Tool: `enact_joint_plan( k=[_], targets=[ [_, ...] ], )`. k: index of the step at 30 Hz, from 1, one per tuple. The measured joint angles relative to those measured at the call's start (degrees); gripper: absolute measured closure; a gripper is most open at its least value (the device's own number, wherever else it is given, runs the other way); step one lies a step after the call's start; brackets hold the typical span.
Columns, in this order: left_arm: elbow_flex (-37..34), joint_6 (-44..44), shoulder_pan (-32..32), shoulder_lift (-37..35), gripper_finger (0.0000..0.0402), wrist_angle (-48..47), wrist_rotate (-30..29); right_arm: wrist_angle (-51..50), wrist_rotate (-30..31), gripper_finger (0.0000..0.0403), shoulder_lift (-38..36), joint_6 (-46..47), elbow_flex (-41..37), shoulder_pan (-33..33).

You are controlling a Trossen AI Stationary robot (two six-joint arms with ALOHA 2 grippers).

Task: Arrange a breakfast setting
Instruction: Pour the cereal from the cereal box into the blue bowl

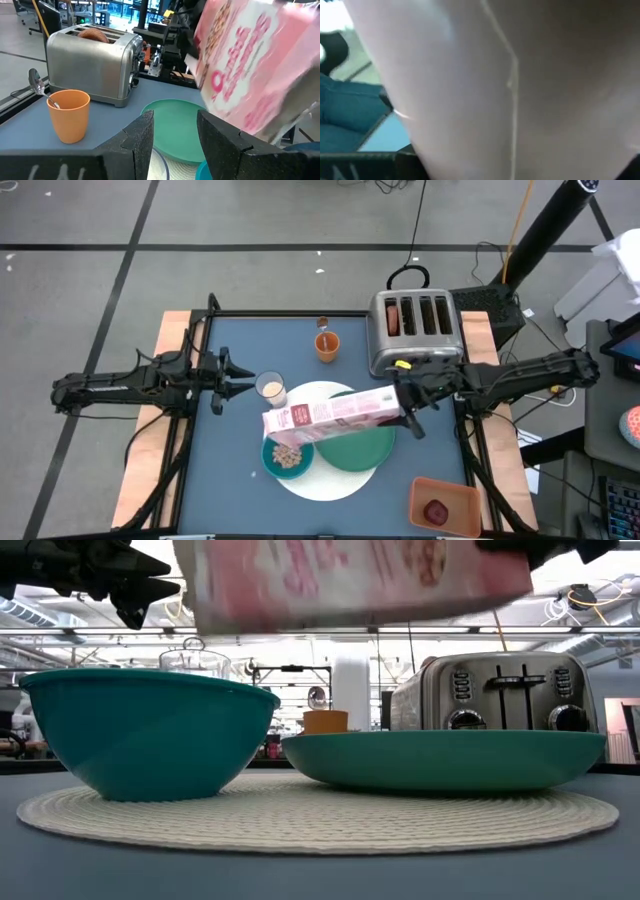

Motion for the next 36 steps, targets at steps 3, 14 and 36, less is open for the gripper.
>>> enact_joint_plan(
  k=[3, 14, 36],
  targets=[
    [0.0, 0.0, 0.0, 0.0, 0.0245, 0.0, 0.0, -0.6, -0.2, 0.019, 0.1, 0.0, 0.1, 0.1],
    [0.0, 0.0, 0.0, 0.0, 0.0245, 0.0, 0.0, -2.6, 0.2, 0.019, 0.1, -0.5, 0.0, 0.0],
    [0.0, 0.1, 0.0, 0.0, 0.0245, 0.0, 0.0, -4.1, 0.3, 0.019, -0.5, 0.0, -0.1, 0.0]
  ],
)
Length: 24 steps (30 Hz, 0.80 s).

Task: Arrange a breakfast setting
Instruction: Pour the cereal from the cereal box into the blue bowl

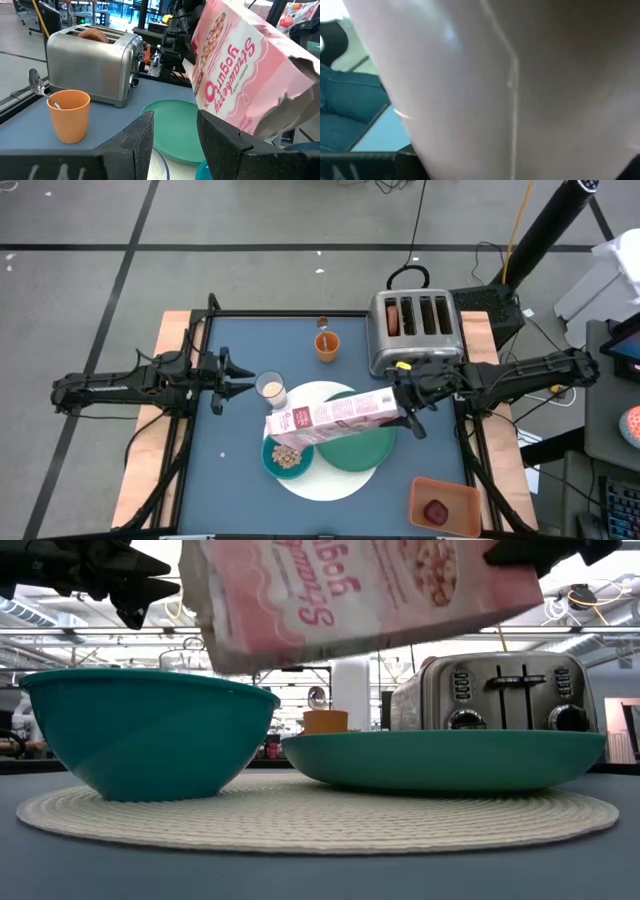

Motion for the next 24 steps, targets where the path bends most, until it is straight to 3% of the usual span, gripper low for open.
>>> enact_joint_plan(
  k=[24],
  targets=[
    [0.0, 0.0, 0.0, 0.0, 0.0245, 0.0, 0.0, 0.6, 0.0, 0.019, 0.7, -0.2, 0.0, 0.0]
  ],
)
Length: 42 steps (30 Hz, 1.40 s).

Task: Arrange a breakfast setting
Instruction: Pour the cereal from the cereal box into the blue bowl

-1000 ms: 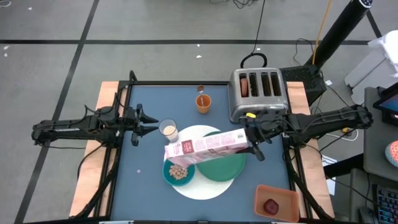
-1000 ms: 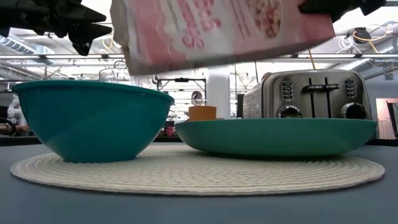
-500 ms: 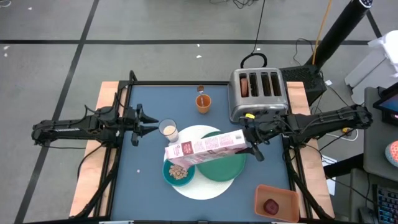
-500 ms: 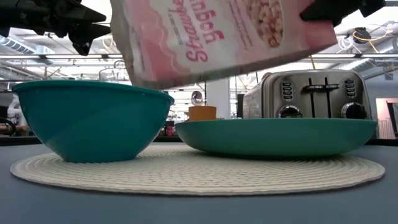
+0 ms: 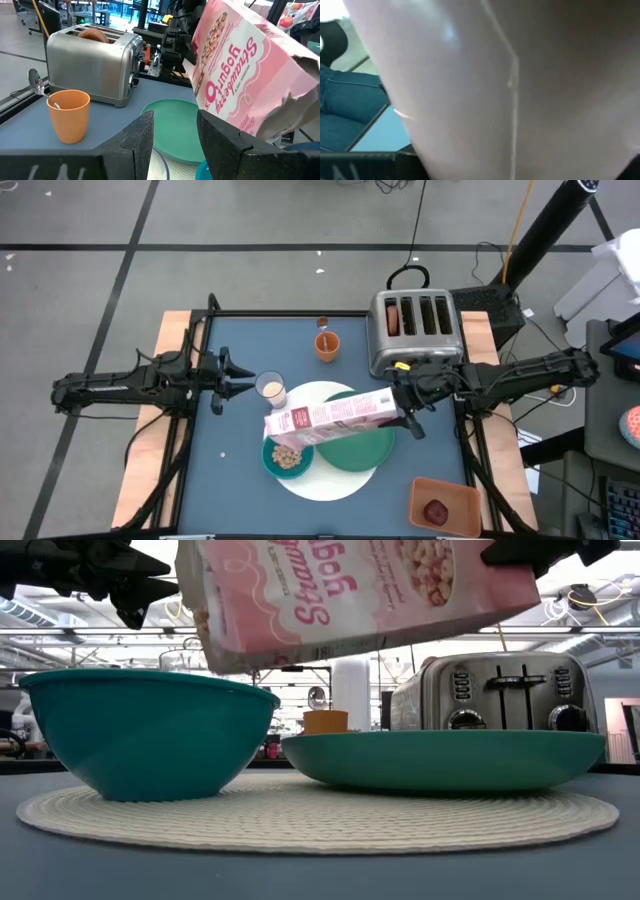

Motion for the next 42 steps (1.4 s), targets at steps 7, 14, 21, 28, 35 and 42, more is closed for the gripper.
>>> enact_joint_plan(
  k=[7, 14, 21, 28, 35, 42],
  targets=[
    [0.0, 0.0, 0.0, 0.0, 0.0245, 0.0, 0.0, 0.3, 0.0, 0.019, 0.0, 0.0, 0.0, 0.0],
    [0.0, -0.1, 0.0, 0.0, 0.0245, 0.0, 0.0, 0.5, 1.1, 0.019, -0.1, -0.2, 0.0, 0.0],
    [0.0, 0.0, 0.0, 0.0, 0.0245, 0.0, 0.0, 1.0, 1.3, 0.019, 0.2, -0.3, -0.1, 0.0],
    [0.0, 0.3, 0.0, 0.0, 0.0245, 0.0, 0.0, -0.3, 1.3, 0.019, 0.2, 0.1, 0.0, 0.0],
    [0.0, 0.3, 0.0, 0.0, 0.0245, 0.0, 0.0, 0.5, 1.2, 0.019, 0.0, -0.3, 0.0, 0.0],
    [0.0, 0.1, 0.0, 0.0, 0.0245, 0.0, 0.0, 0.6, 1.2, 0.019, -0.2, -0.2, 0.0, 0.0]
  ],
)
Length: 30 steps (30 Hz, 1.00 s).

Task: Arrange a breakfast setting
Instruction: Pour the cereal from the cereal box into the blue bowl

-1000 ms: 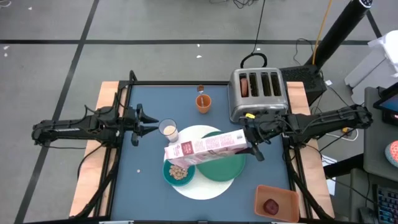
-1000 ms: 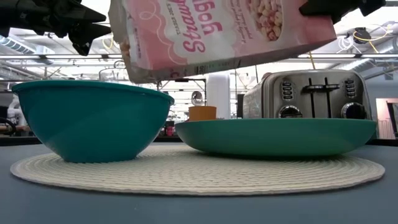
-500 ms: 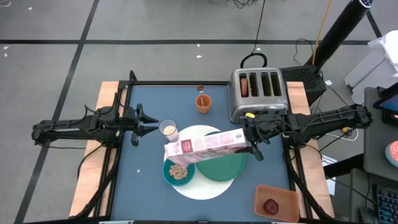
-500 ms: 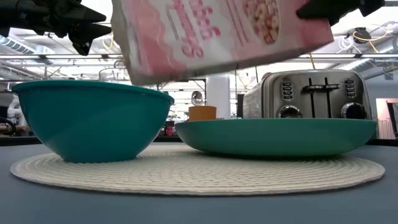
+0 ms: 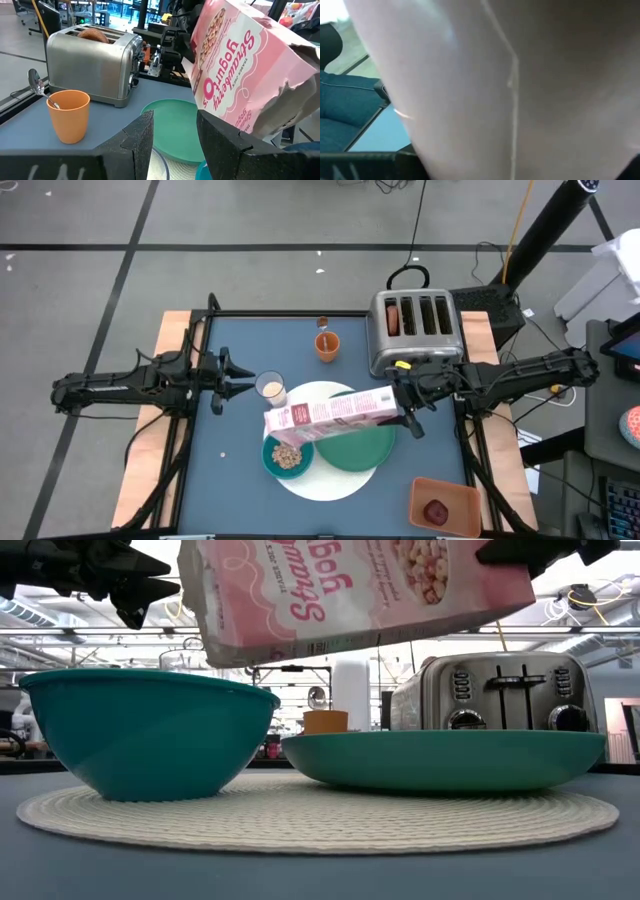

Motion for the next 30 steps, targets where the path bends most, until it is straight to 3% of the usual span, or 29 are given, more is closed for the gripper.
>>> enact_joint_plan(
  k=[14, 19, 25, 30],
  targets=[
    [0.0, 0.0, 0.0, 0.0, 0.0245, 0.0, 0.0, -2.3, 0.0, 0.019, 0.0, 1.9, 0.0, 0.0],
    [0.0, -0.2, 0.0, 0.0, 0.0245, 0.0, 0.0, 2.5, -0.2, 0.019, -0.1, 1.4, 0.1, 0.0],
    [0.0, 0.0, 0.0, 0.0, 0.0245, 0.0, 0.0, -2.9, -0.1, 0.019, 0.1, 2.0, 0.0, 0.0],
    [0.0, -0.2, 0.0, 0.0, 0.0245, 0.0, 0.0, 0.6, -0.2, 0.019, -0.2, 1.8, 0.2, 0.0]
  ],
)
